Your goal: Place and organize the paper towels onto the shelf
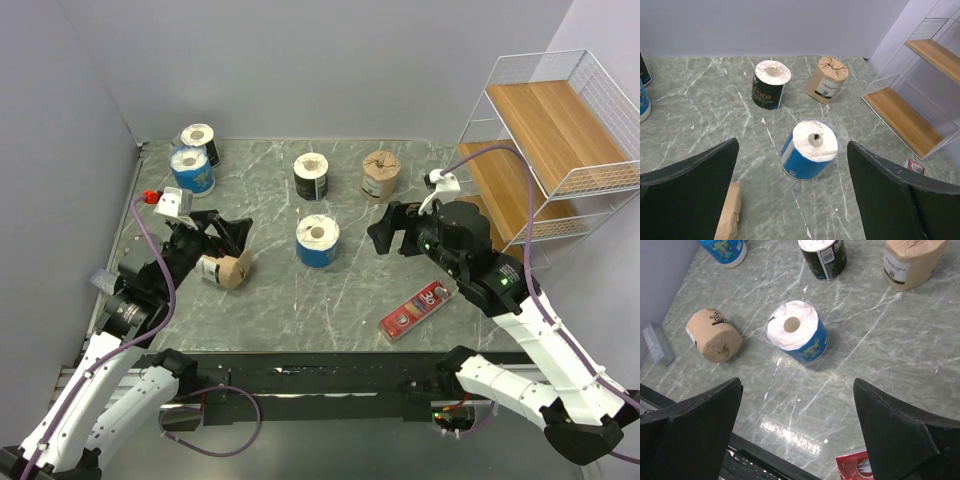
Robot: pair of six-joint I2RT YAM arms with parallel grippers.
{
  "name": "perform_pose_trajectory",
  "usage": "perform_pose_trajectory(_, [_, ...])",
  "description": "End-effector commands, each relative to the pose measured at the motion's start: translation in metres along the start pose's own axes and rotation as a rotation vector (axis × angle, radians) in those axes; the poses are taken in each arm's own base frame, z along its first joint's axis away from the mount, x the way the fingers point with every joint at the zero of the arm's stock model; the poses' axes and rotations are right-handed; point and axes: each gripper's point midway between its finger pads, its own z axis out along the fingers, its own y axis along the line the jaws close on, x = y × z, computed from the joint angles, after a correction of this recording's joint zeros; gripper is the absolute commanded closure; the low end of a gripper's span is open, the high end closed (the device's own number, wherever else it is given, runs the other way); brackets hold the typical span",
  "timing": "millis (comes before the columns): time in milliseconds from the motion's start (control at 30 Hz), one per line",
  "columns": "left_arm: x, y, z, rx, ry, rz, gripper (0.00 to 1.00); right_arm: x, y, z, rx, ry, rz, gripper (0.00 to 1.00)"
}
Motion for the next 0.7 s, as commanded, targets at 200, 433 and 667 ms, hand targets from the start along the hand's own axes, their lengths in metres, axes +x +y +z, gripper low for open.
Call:
perform_pose_trajectory(200, [-0.018,-0.006,-0.002,0.014,-0.051,-0.006,0.03,-0.031,-0.006,-0.001,0.045,-0.125,-0.02,0.0])
perform_pose_trajectory(433, [-0.019,-0.005,-0.003,0.004,-0.053,-0.011,0.03,-0.034,-0.016,0.019,0.129,-0.108,-0.056,0.0])
perform_pose_trajectory(667, [-0.025,0.017,-0.008,-0.125,-0.084,-0.02,0.04,-0.05,-0.012,0.05,0.171,-0.081,-0.129,0.02])
